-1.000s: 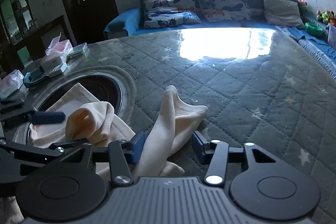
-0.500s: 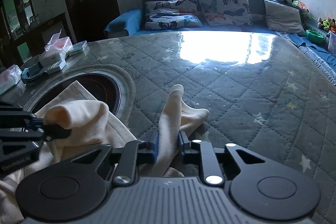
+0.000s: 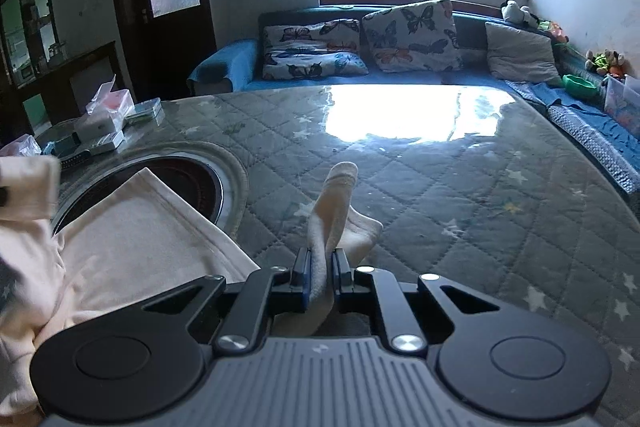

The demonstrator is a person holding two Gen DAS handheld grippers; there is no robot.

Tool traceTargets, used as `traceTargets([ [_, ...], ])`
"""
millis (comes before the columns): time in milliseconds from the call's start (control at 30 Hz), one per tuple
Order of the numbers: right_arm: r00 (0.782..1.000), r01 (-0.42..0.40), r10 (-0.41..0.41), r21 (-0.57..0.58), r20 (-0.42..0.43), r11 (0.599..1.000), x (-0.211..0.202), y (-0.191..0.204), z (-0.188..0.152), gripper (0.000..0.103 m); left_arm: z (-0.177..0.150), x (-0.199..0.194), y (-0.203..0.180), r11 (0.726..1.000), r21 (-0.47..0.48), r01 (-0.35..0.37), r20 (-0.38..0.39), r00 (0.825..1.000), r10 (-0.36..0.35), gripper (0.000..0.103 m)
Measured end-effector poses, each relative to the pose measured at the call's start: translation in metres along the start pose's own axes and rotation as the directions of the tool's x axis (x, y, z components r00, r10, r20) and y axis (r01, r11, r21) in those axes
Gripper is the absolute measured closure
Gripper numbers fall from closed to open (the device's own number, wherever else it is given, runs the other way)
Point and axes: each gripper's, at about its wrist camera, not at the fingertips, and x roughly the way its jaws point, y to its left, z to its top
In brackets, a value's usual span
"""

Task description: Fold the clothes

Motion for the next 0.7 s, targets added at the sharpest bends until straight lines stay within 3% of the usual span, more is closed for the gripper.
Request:
traceTargets([
  [333, 0.999, 0.035, -0.034, -0.007, 0.019, 0.999, -0.025, -0.001, -0.007, 0.093, -0.048, -0.031, 0.061, 0.989, -0.071, -0.133, -0.059, 0.990, 0.129, 0.096],
  [700, 0.993, 0.121, -0.121, 0.003, 0.000, 0.993, -0.041, -0.019, -0.018, 0.093, -0.088, -0.050, 0.081, 0.981, -0.081, -0.177, -0.136, 0.977, 0.165, 0.096],
])
